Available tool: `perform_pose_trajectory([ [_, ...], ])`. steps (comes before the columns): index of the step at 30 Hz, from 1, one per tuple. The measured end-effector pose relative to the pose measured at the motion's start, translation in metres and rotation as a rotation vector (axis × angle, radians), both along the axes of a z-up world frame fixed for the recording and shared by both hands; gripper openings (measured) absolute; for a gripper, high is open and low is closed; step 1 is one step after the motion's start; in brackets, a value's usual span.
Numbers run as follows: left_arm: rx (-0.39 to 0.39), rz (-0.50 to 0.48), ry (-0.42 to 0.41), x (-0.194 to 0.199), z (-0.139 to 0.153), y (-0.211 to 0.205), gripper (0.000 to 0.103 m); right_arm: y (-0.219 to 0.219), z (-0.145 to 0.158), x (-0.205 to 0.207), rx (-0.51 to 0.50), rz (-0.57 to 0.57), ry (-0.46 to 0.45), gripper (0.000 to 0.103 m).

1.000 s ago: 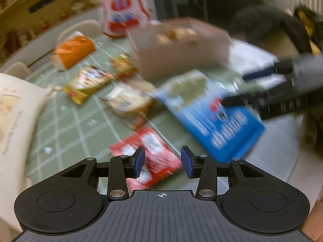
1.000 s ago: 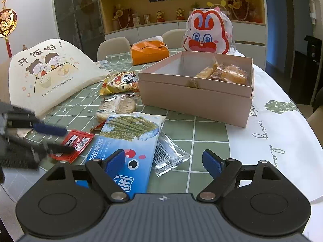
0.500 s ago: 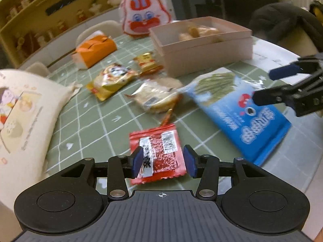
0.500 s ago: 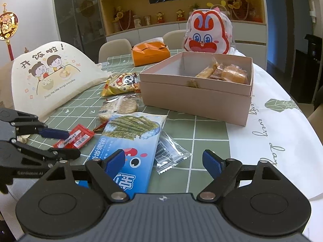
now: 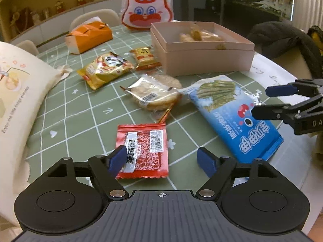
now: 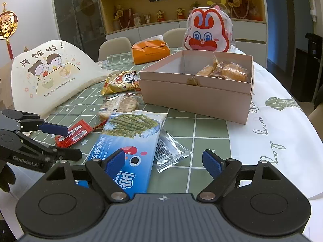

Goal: Organize snacks
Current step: 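Lift the red sausage pack with the left gripper while the right approaches the blue seaweed bag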

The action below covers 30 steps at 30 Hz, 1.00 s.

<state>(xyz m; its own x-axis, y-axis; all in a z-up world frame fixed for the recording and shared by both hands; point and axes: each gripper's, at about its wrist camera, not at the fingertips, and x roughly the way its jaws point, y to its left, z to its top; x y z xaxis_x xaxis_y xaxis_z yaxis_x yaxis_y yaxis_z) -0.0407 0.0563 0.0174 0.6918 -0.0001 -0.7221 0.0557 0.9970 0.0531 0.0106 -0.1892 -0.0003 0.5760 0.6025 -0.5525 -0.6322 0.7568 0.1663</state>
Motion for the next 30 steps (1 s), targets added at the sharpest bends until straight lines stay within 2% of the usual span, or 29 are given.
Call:
perform_pose_trajectory([
  [2, -0.02, 0.016, -0.01, 0.0, 0.003, 0.006, 0.079, 0.0, 0.0, 0.0, -0.002, 0.002, 0.005, 0.084],
  [5, 0.055, 0.064, -0.014, 0.003, 0.001, 0.013, 0.077, 0.001, -0.001, 0.001, -0.005, 0.004, 0.01, 0.084],
  [10, -0.006, 0.066, -0.007, 0.007, -0.002, 0.026, 0.079, 0.002, -0.001, 0.001, -0.01, 0.001, 0.014, 0.084],
  [12, -0.035, 0.052, -0.017, 0.008, -0.003, 0.028, 0.075, 0.002, -0.001, 0.001, -0.009, 0.0, 0.011, 0.084],
  [14, -0.048, 0.046, -0.032, 0.007, -0.002, 0.029, 0.066, 0.0, 0.001, -0.002, 0.002, -0.007, -0.012, 0.084],
  [18, -0.119, 0.014, -0.042, 0.0, 0.0, 0.03, 0.065, 0.004, 0.006, -0.02, -0.015, -0.037, -0.078, 0.084],
  [23, -0.141, -0.019, -0.072, -0.013, 0.005, 0.026, 0.06, 0.035, 0.004, -0.027, -0.037, 0.049, 0.014, 0.084],
  [27, -0.135, -0.038, -0.074, -0.024, 0.005, 0.023, 0.06, 0.063, 0.006, -0.022, -0.085, 0.012, -0.008, 0.084],
  [30, -0.138, -0.048, -0.071, -0.03, 0.004, 0.022, 0.06, 0.076, 0.007, -0.016, -0.098, 0.001, 0.016, 0.086],
])
